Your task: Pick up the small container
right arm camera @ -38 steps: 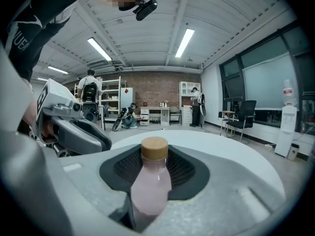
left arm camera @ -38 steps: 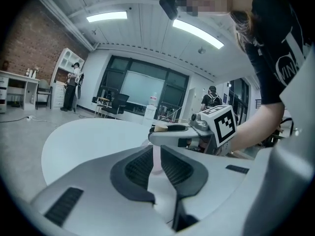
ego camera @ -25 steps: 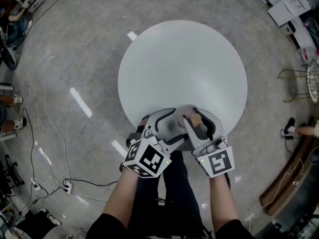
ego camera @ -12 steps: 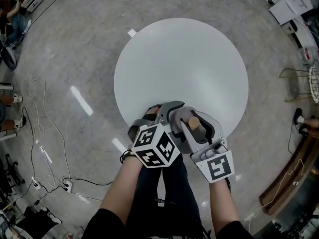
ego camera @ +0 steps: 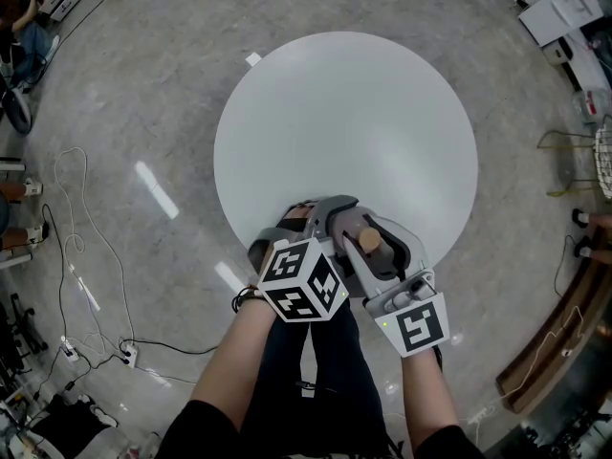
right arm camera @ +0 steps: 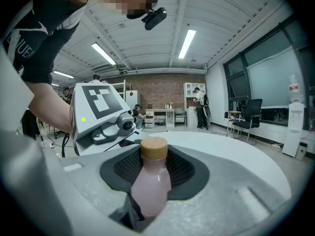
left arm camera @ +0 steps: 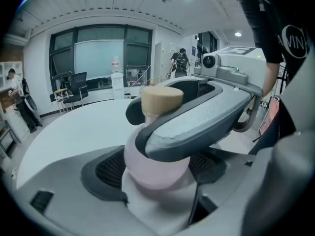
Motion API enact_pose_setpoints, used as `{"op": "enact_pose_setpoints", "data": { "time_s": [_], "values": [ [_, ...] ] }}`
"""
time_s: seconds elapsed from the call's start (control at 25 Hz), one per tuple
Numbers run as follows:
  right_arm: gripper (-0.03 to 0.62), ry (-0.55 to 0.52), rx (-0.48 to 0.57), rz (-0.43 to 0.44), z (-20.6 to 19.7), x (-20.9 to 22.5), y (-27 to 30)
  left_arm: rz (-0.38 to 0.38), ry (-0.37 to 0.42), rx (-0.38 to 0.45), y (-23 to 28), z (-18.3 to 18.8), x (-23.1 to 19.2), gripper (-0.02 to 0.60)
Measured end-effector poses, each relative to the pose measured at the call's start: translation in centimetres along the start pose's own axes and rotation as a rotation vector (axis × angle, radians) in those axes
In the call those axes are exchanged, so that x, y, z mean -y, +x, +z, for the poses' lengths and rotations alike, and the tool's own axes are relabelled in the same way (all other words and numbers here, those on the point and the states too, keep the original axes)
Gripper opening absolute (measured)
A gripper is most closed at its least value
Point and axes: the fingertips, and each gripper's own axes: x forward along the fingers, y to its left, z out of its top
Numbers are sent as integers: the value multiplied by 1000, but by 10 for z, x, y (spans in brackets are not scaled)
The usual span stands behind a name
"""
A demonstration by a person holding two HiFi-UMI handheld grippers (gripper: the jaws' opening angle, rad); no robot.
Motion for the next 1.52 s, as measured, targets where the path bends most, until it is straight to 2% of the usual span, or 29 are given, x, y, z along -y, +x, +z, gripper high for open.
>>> {"op": "enact_pose_setpoints", "data": {
  "time_s": [0.24, 0.52, 0.92, 1.36, 1.52],
  "values": [
    [137, -12, -5, 23, -1, -2, 1, 30, 9, 23, -2, -1, -2, 354],
    [137, -28, -15, 61, 11, -4, 2, 47, -34, 63, -12, 8, -5, 354],
    [137, -63, -20, 151, 55, -17, 8, 108, -96, 127, -51, 29, -14, 354],
    [137, -90, -19, 193, 98, -33, 5, 134, -134, 128, -91, 52, -14, 354],
    [137, -66, -10, 213, 112, -39, 2, 143, -155, 132, -105, 59, -10, 354]
  ]
}}
